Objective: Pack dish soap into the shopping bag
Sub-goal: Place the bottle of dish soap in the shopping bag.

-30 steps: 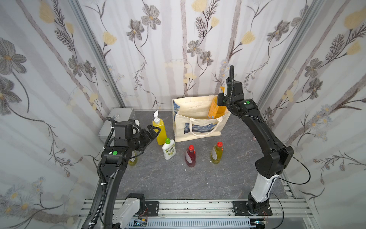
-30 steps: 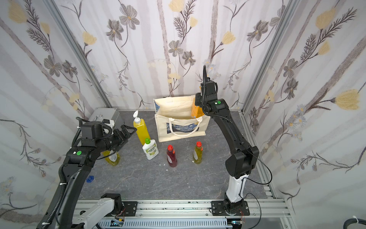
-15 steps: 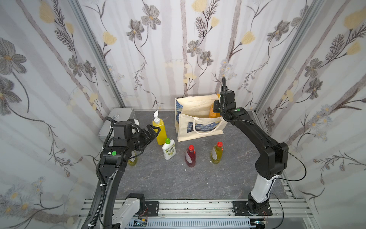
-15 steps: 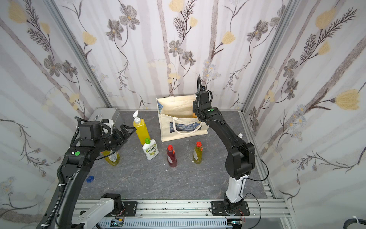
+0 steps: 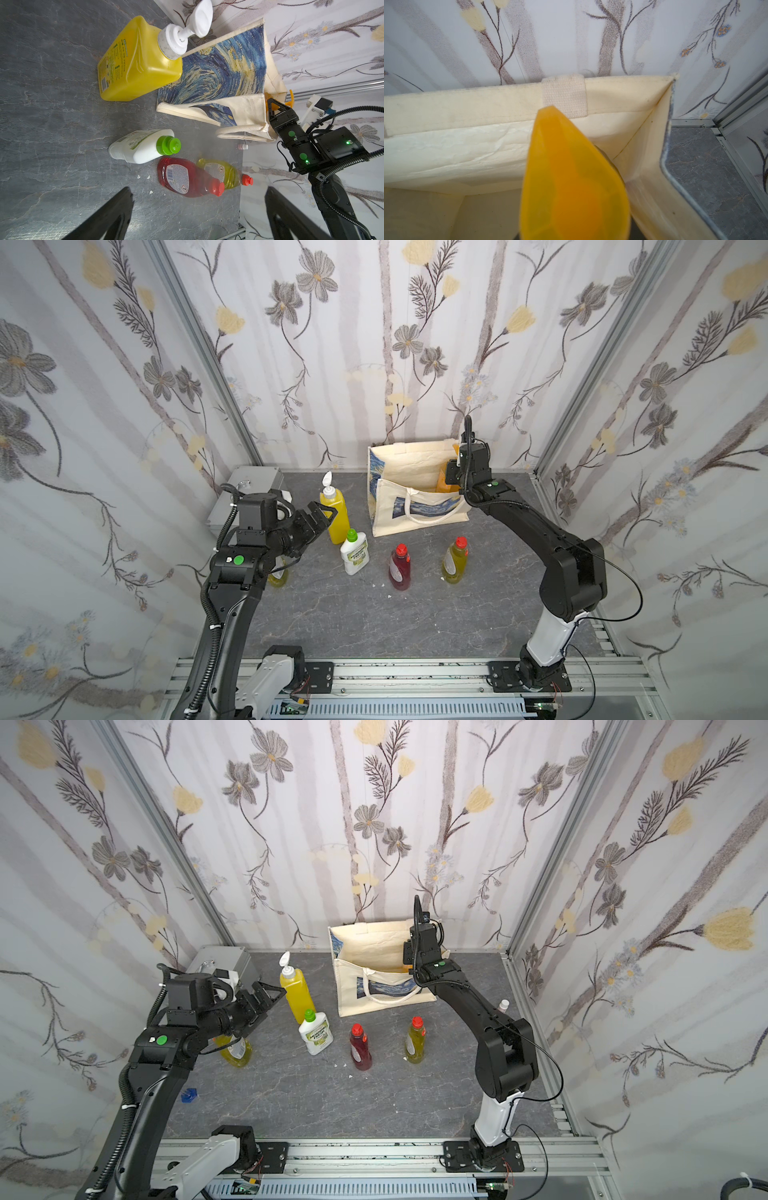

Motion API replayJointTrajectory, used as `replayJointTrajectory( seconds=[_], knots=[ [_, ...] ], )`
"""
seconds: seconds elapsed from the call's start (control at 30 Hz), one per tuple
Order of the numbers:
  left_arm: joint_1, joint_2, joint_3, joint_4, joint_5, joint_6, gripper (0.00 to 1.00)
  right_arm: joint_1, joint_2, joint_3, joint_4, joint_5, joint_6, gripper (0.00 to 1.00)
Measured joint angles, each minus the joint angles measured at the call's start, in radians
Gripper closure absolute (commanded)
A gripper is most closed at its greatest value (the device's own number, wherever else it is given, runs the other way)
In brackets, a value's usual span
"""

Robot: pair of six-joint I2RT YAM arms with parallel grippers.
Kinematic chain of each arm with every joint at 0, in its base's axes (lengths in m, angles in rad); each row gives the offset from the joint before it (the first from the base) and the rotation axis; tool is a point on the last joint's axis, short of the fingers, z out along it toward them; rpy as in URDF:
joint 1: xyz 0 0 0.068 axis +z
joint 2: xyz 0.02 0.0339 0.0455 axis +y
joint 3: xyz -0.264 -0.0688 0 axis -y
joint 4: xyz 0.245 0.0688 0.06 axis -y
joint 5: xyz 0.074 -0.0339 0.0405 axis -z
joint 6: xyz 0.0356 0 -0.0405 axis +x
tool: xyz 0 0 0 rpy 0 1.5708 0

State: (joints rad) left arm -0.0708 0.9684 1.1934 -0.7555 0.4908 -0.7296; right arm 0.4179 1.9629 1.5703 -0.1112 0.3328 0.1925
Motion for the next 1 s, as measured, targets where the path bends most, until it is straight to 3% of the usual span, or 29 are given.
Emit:
replayJointTrajectory(
  seconds=[0.67,0.83,1.0],
  knots=[
    [0.0,-0.002,-0.003,-0.002,0.0,-0.007,0.0,0.0,-0.003,-0.041,0.036,-0.021,-0.005,0.72],
    [0.0,-0.002,-0.006,0.005,0.0,-0.008,0.0,0.0,-0.003,-0.041,0.024,-0.031,-0.017,0.63],
    [0.0,-0.002,-0.015,0.008,-0.001,-0.011,0.0,-0.001,-0.003,-0.043,-0.016,-0.052,-0.033,0.61]
  ],
)
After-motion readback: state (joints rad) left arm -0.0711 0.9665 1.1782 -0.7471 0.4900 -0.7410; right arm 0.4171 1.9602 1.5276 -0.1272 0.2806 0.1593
